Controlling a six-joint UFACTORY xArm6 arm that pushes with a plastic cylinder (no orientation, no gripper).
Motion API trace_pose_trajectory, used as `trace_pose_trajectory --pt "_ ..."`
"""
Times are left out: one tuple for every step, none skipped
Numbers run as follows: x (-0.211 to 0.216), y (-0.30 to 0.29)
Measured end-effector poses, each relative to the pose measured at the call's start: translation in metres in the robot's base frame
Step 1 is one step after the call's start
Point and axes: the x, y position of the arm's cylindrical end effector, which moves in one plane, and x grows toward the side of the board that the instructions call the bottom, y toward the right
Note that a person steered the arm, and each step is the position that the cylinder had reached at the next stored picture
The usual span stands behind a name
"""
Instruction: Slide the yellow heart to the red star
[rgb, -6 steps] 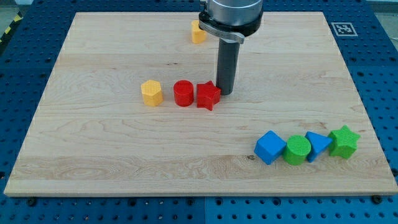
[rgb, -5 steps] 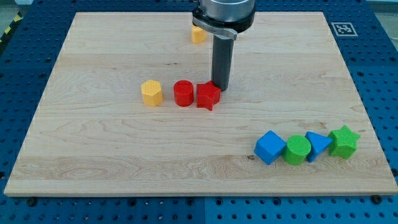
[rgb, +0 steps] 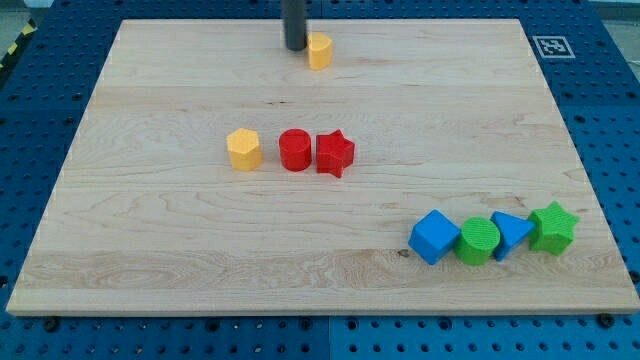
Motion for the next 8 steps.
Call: trace_pose_trajectory --pt "0.051 0.075" --pt "0.095 0.119" --pt "0.083 0.12" --pt "0.066 0.114" --pt "0.101 0.114" --pt "0.16 0.115" --pt "0.171 0.115" --pt "0.143 0.115"
